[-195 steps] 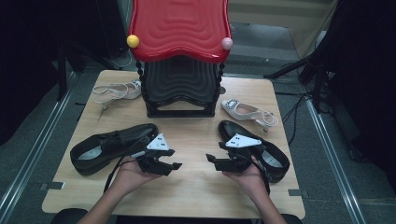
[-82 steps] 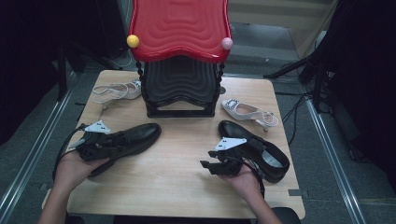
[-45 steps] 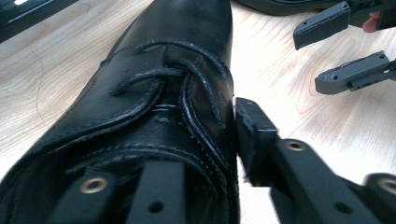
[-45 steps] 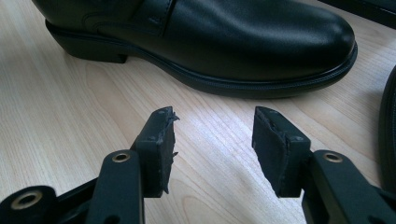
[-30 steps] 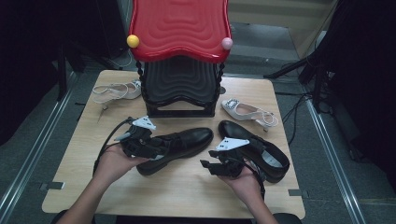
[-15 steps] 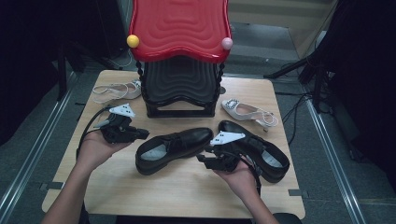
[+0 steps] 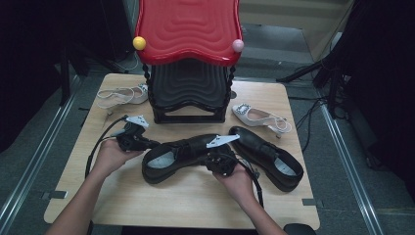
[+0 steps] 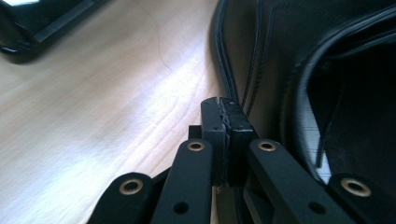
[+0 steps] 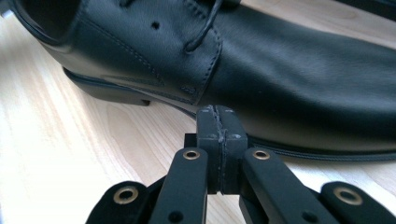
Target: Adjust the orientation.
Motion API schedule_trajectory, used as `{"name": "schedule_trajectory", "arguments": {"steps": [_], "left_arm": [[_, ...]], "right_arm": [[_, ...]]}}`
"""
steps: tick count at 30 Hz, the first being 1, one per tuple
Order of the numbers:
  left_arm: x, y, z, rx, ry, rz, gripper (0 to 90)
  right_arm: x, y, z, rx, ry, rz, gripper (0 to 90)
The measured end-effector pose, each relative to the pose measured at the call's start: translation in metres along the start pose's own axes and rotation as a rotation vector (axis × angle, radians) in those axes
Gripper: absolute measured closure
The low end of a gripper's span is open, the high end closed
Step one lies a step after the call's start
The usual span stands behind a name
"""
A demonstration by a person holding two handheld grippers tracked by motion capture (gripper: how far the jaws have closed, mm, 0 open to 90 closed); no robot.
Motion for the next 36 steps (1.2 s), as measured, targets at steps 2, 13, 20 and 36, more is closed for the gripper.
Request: {"name": "schedule_trajectory", "arguments": {"steps": [2, 13, 20, 36], "left_arm": [[0.003, -0.002, 0.001, -0.006, -0.015, -0.025, 90.0], [0.01, -0.019, 0.0, 0.023, 0.003, -0.065, 90.0], [0.011, -0.029, -0.004, -0.002, -0.02, -0.068, 90.0], [0.024, -0.06, -0.004, 0.006, -0.023, -0.143, 90.0]], "right_arm": [[0.004, 0.0, 0.0, 0.001, 0.004, -0.003, 90.0], [0.004, -0.012, 0.0, 0.049, -0.01, -0.009, 90.0], [0.001, -0.018, -0.001, 0.074, -0.006, -0.008, 90.0], [-0.007, -0.034, -0.003, 0.128, -0.009, -0.054, 90.0]]}}
Point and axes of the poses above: each handheld gripper's, and its own axes: x roughly forward along the jaws, z roughly out of its top, y roughly to its left, the point moved 4 cm from there along x, roughly forward along the jaws
